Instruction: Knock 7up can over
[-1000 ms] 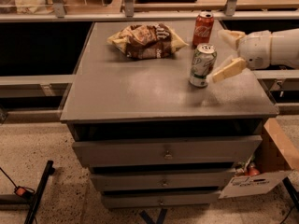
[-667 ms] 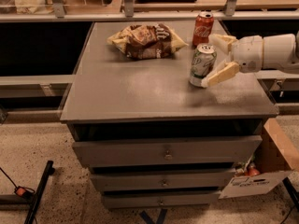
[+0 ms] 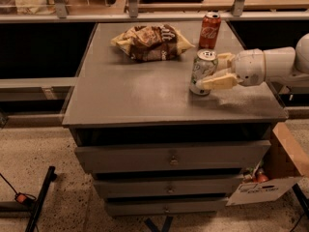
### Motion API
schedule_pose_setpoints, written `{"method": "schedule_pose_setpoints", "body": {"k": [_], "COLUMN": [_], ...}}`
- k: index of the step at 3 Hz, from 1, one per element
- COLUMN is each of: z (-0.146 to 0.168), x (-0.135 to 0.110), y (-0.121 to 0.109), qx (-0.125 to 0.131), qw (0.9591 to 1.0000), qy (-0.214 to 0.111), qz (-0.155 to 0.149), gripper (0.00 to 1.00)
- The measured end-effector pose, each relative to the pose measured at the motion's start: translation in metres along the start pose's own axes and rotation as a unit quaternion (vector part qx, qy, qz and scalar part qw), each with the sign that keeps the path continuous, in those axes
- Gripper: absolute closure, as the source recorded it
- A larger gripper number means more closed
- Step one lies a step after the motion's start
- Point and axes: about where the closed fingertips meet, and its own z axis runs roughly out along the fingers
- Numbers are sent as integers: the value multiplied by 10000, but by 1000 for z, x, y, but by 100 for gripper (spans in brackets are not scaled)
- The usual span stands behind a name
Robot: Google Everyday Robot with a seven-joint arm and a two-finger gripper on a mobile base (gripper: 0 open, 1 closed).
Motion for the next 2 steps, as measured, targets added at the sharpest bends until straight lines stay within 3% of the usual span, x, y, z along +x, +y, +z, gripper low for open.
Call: {"method": "schedule_pose_setpoints", "body": {"k": [2], "z": [1], "x": [-1], "y": [6], "qx": [-138], "qw": [9981], "qy": [-473], "qz": [367], "gripper": [88]}}
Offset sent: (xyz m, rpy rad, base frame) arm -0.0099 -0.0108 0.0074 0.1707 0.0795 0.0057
